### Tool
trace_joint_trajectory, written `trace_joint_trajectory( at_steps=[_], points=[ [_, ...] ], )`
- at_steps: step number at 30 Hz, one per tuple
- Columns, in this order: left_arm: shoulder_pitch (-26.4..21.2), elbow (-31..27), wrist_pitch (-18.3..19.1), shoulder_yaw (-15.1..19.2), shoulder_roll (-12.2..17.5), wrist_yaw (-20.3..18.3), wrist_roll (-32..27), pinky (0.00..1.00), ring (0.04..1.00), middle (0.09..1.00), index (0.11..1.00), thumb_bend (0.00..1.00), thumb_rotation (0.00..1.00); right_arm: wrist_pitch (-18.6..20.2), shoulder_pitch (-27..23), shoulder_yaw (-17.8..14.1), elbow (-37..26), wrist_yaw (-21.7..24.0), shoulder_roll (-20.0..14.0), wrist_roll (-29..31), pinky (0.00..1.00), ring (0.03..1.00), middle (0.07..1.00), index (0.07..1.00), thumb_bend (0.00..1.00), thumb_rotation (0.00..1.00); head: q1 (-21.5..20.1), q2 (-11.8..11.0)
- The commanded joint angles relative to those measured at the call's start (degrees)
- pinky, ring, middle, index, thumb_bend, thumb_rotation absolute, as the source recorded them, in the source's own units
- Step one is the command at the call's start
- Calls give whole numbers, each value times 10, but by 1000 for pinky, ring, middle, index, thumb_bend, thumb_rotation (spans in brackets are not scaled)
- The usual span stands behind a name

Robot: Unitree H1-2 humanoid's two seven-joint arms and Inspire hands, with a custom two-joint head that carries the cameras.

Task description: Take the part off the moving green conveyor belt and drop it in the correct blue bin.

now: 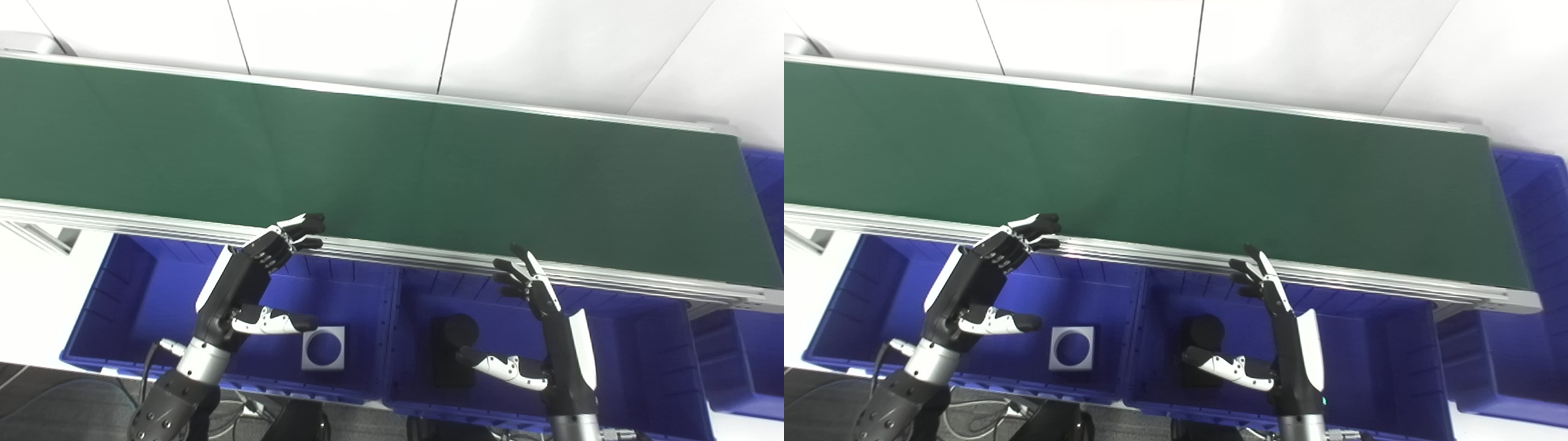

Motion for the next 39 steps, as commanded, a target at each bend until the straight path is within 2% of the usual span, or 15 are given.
trace_joint_trajectory(
  at_steps=[1, 2, 3, 4, 6, 9, 14, 15, 16, 17, 19, 20, 32, 35, 39],
  points=[
    [-1, -3, -24, 7, -9, -9, -24, 758, 816, 819, 634, 908, 202, -32, 0, -3, -19, -2, 2, 3, 699, 752, 807, 924, 937, 467, 0, -1],
    [1, -3, -24, 12, -16, -6, -23, 758, 815, 819, 631, 907, 200, -33, -1, -2, -18, -6, 0, 2, 699, 751, 807, 924, 937, 466, -1, -2],
    [3, -3, -24, 17, -22, -6, -23, 742, 807, 805, 564, 720, 136, -34, -2, -1, -18, -9, -2, 1, 698, 745, 803, 923, 932, 469, -1, -2],
    [6, -6, -24, 25, -34, 1, -19, 732, 801, 796, 521, 604, 96, -34, -3, -1, -17, -13, -3, -2, 697, 742, 801, 922, 929, 471, -3, -3],
    [9, -9, -24, 36, -50, 5, -12, 711, 769, 757, 496, 542, 62, -34, -4, -2, -16, -17, -5, -5, 689, 734, 793, 916, 930, 478, -4, -1],
    [8, -9, -24, 43, -59, -2, -8, 716, 759, 743, 487, 519, 48, -35, -6, 0, -13, -21, -10, -1, 693, 733, 788, 912, 942, 480, -7, 0],
    [-1, 4, -24, 59, -54, -51, -3, 706, 770, 777, 496, 517, 69, -35, -3, -1, -17, -29, -13, 1, 709, 737, 791, 918, 957, 499, -17, 16],
    [-2, 8, -24, 56, -48, -63, -12, 717, 774, 789, 548, 569, 111, -35, -2, 0, -18, -31, -14, 2, 712, 739, 792, 918, 956, 499, -20, 18],
    [-4, 11, -24, 55, -44, -71, -19, 747, 787, 807, 688, 708, 215, -35, -1, 1, -18, -33, -15, 2, 719, 743, 792, 921, 950, 499, -20, 18],
    [-5, 14, -24, 51, -39, -81, -31, 750, 789, 809, 701, 721, 225, -35, 1, 4, -18, -35, -16, 3, 720, 743, 792, 922, 950, 499, -22, 12],
    [-9, 16, -24, 48, -32, -96, -45, 787, 809, 824, 769, 779, 265, -35, 6, 6, -22, -39, -14, -3, 723, 754, 804, 925, 935, 490, -27, 17],
    [-10, 15, -24, 48, -30, -100, -47, 778, 807, 823, 778, 789, 275, -34, 9, 7, -25, -40, -11, -8, 716, 755, 809, 924, 930, 494, -31, 24],
    [-20, -9, -9, 31, 8, -87, -57, 775, 812, 840, 794, 852, 309, -20, 48, 16, -52, -13, 30, -24, 774, 809, 853, 938, 914, 515, -30, 27],
    [-22, -10, -9, 28, 10, -81, -60, 774, 808, 835, 788, 855, 298, -21, 48, 17, -47, -8, 38, -19, 803, 832, 868, 942, 926, 515, -31, 23],
    [-21, -2, -21, 28, 5, -80, -56, 783, 816, 842, 795, 854, 298, -21, 38, 9, -34, -7, 39, -41, 775, 821, 861, 942, 912, 531, -29, 14]
  ],
)
